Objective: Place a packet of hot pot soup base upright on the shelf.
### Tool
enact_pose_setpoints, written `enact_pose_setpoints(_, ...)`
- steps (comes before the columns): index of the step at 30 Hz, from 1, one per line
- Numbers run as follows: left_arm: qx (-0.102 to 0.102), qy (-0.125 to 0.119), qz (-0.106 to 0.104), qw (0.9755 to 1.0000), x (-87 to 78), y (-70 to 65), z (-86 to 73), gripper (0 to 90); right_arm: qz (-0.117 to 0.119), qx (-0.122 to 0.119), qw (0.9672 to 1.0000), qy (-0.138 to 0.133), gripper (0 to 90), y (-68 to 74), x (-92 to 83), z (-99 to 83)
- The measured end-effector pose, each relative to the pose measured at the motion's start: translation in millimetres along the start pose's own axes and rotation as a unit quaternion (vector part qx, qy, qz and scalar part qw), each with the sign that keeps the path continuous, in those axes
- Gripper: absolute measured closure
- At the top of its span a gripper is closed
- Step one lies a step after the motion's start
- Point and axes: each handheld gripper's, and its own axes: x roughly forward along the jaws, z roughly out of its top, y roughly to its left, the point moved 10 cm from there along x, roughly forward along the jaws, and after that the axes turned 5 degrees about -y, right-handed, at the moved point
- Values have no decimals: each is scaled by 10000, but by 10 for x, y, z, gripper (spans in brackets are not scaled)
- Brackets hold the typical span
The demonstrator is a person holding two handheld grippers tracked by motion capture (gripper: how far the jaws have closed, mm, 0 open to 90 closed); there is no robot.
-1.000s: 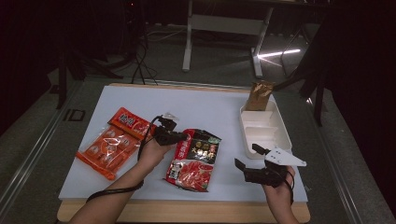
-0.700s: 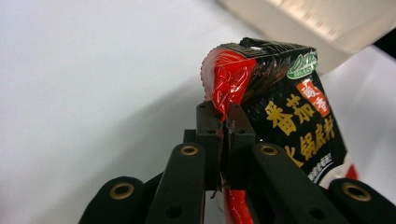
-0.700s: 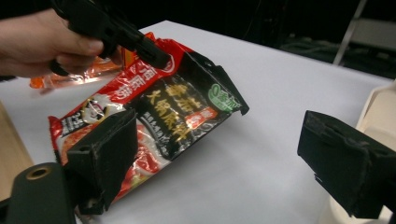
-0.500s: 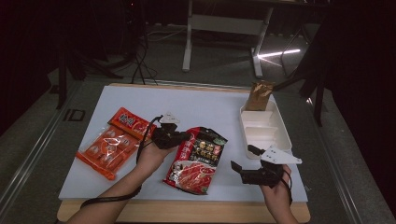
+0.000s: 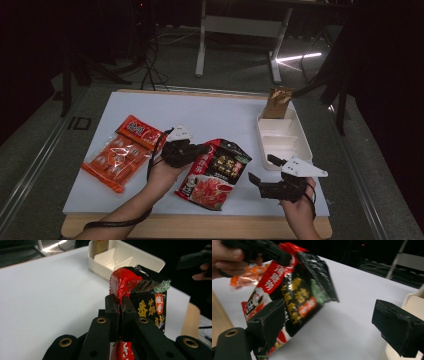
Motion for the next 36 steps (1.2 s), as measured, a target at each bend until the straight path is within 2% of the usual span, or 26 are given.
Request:
enact_pose_setpoints(2, 14, -121, -49, 9999, -38, -36, 62, 879, -2, 93, 9999, 91, 109, -3, -9, -7)
enact_pose_setpoints(4, 163, -244, 27, 9996, -77, -52, 122, 879, -2, 110, 9999, 90, 101, 4, -18, 4)
enact_pose_setpoints(5, 138, -308, 5, 9994, -92, -61, 152, 879, -8, 95, 9999, 66, 100, 11, -20, 18)
enact_pose_setpoints(6, 171, -371, 17, 9992, -106, -65, 179, 879, 48, 238, 9997, 28, 100, 34, -18, 54)
enact_pose_setpoints(8, 204, -452, 16, 9988, -131, -70, 221, 878, 122, 272, 9996, 2, 101, 57, -23, 76)
enact_pose_setpoints(10, 176, -557, 37, 9983, -152, -59, 257, 878, 180, 195, 9996, -8, 105, 79, -21, 114)
enact_pose_setpoints(13, 86, -765, -11, 9970, -178, -50, 296, 878, 293, 193, 9994, -53, 164, 70, -2, 179)
enact_pose_setpoints(14, 21, -840, -74, 9964, -188, -59, 310, 877, 317, 196, 9993, -102, 247, 56, 3, 208)
enact_pose_setpoints(16, -28, -983, -116, 9951, -208, -75, 339, 877, 434, 236, 9987, -139, 270, 46, 19, 258)
enact_pose_setpoints(17, -14, -1072, -235, 9940, -217, -107, 363, 876, 506, 305, 9982, -140, 302, 49, 32, 282)
enact_pose_setpoints(18, 8, -1118, -230, 9935, -222, -115, 375, 876, 505, 292, 9982, -164, 320, 41, 49, 317)
enact_pose_setpoints(20, -53, -1152, -330, 9928, -219, -139, 400, 876, 518, 233, 9983, -117, 449, 41, 95, 380)
enact_pose_setpoints(21, -81, -1196, -343, 9922, -216, -148, 409, 876, 518, 233, 9983, -117, 449, 41, 95, 380)
enact_pose_setpoints(22, -113, -1192, -421, 9919, -209, -167, 414, 876, 583, 98, 9982, -26, 507, 61, 135, 408)
enact_pose_setpoints(23, -137, -1211, -467, 9914, -204, -184, 418, 876, 583, 98, 9982, -26, 507, 61, 135, 408)
enact_pose_setpoints(24, -149, -1260, -518, 9906, -202, -205, 421, 876, 599, 113, 9981, -42, 567, 64, 142, 431)
enact_pose_setpoints(25, -93, -1274, -570, 9902, -195, -232, 421, 876, 739, 194, 9971, -30, 574, 77, 151, 448)
enact_pose_setpoints(26, -79, -1293, -564, 9900, -191, -242, 421, 875, 764, 288, 9966, -84, 670, 67, 160, 492)
enact_pose_setpoints(27, -99, -1306, -617, 9895, -183, -263, 418, 875, 857, 279, 9959, -97, 707, 81, 162, 513)
enact_pose_setpoints(30, -124, -1331, -637, 9890, -179, -242, 410, 874, 823, 214, 9963, -150, 734, 82, 156, 556)
enact_pose_setpoints(36, -256, -1325, -746, 9880, -192, -193, 371, 859, 959, 313, 9948, -105, 768, 109, 156, 630)
